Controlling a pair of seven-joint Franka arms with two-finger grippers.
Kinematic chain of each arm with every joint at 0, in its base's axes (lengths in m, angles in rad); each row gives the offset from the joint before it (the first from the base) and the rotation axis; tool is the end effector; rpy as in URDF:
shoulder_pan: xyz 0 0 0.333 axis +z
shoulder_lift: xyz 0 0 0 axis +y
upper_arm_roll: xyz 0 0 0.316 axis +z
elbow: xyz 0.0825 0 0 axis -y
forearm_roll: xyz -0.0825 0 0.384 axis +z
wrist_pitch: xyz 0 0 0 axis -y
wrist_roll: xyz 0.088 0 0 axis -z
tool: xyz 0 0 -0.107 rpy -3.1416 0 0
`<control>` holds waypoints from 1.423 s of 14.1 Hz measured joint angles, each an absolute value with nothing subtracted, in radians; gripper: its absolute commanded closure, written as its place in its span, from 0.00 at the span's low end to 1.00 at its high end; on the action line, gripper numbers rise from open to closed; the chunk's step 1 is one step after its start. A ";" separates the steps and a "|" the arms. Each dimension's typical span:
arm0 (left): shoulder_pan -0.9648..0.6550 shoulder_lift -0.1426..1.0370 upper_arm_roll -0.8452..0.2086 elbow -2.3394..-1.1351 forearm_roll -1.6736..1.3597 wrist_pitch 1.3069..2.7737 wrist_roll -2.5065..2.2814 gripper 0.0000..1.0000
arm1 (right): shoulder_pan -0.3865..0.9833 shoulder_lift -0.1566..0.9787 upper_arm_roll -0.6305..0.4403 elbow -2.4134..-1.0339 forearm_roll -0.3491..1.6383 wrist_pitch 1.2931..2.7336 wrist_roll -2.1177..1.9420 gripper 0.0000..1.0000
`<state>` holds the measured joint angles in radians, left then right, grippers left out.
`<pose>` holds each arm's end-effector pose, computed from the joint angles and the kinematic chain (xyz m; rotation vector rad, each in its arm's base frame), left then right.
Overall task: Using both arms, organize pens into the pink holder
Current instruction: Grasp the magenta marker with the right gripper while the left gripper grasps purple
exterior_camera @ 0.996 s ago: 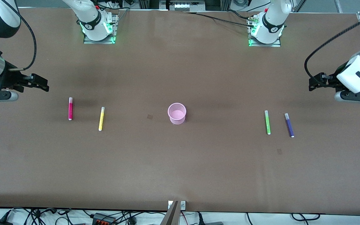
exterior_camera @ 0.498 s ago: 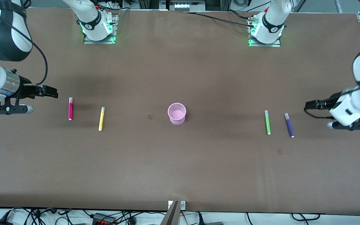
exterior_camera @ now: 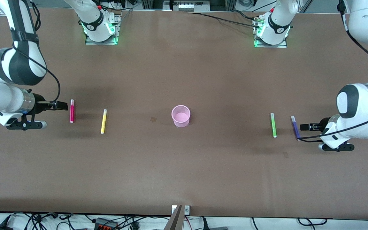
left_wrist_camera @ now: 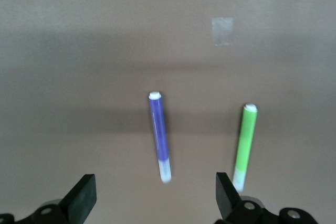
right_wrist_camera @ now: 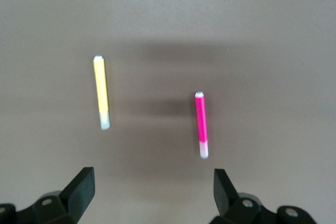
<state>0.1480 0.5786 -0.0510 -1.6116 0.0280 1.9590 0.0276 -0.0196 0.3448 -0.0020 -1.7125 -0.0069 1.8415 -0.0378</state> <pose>0.6599 0.0699 0.2728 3.1012 0.0944 -0.3578 0.6254 -0.0140 0.3725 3.1225 0.0294 -0.3384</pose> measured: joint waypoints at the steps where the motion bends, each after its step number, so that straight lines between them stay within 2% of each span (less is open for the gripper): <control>1: 0.154 0.598 -0.051 -1.611 0.028 1.966 0.014 0.01 | -0.026 0.372 -0.002 -1.713 -0.009 1.865 -0.038 0.00; 3: 0.163 0.630 -0.051 -1.611 0.028 1.980 -0.005 0.01 | -0.032 0.422 -0.003 -1.714 -0.027 1.909 -0.038 0.00; 5: 0.166 0.664 -0.052 -1.611 0.027 2.035 -0.025 0.06 | -0.035 0.471 -0.003 -1.715 -0.036 1.951 -0.038 0.00; 7: 0.164 0.700 -0.059 -1.610 0.027 2.102 -0.048 0.18 | -0.049 0.520 -0.004 -1.717 -0.039 1.963 -0.041 0.00; 9: 0.165 0.719 -0.061 -1.610 0.027 2.122 -0.054 0.22 | -0.070 0.568 -0.005 -1.716 -0.040 1.977 -0.060 0.00; 12: 0.166 0.732 -0.061 -1.610 0.027 2.130 -0.058 0.42 | -0.079 0.619 -0.004 -1.716 -0.043 2.031 -0.076 0.00; 14: 0.166 0.736 -0.062 -1.610 0.027 2.130 -0.062 0.45 | -0.079 0.632 -0.004 -1.715 -0.069 2.034 -0.084 0.00; 17: 0.166 0.747 -0.062 -1.610 0.027 2.137 -0.064 0.50 | -0.080 0.651 -0.004 -1.716 -0.093 2.033 -0.100 0.19; 18: 0.166 0.752 -0.062 -1.610 0.027 2.142 -0.064 0.57 | -0.082 0.660 -0.004 -1.716 -0.095 2.033 -0.106 0.22; 20: 0.168 0.756 -0.062 -1.609 0.027 2.145 -0.063 0.64 | -0.089 0.678 -0.005 -1.716 -0.096 2.033 -0.114 0.28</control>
<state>0.1681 0.7564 -0.0619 -1.6095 0.0271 2.1454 -0.0634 -0.0892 0.6779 -0.0046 -1.7162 -0.0959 2.0335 -0.1141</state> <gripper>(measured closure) 0.489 0.216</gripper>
